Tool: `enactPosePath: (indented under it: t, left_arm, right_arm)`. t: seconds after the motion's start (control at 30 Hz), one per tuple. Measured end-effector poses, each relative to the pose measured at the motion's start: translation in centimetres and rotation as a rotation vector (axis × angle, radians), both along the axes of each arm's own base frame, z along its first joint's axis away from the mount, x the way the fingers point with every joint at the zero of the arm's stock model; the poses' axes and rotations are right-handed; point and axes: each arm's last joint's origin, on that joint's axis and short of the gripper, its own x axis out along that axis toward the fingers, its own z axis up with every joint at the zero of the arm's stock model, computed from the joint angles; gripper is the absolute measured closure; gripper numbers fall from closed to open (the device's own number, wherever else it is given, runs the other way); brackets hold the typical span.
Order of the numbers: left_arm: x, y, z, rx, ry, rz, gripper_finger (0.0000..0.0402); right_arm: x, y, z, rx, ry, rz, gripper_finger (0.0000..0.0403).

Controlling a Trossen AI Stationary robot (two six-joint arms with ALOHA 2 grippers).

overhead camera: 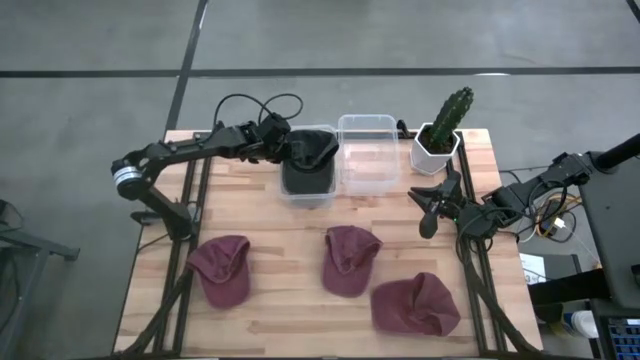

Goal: Pick & Place hat
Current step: Put the black cap into the left transparent bin

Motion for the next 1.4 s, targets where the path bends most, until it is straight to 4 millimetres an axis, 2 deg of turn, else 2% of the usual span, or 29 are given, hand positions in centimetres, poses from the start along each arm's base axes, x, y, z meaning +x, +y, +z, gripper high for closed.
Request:
enactPosePath:
  t: [0.73, 0.83, 1.13, 1.4]
  left_arm:
    - [0.4, 0.2, 0.3, 0.042, -0.042, -0.008, 0.0349]
    - [0.4, 0.3, 0.4, 0.044, -0.05, -0.005, 0.0332]
    - [0.6, 0.4, 0.7, 0.06, -0.084, -0.001, 0.0243]
    - [1.0, 0.6, 2.6, 0.109, -0.119, -0.025, 0.0232]
  right_arm:
    - [0.0, 0.0, 0.0, -0.003, 0.001, 0.0, 0.0344]
    - [0.0, 0.0, 0.0, -0.003, 0.001, 0.0, 0.0344]
    - [0.0, 0.0, 0.0, -0.003, 0.001, 0.0, 0.0344]
    - [0.0, 0.0, 0.0, -0.003, 0.001, 0.0, 0.0344]
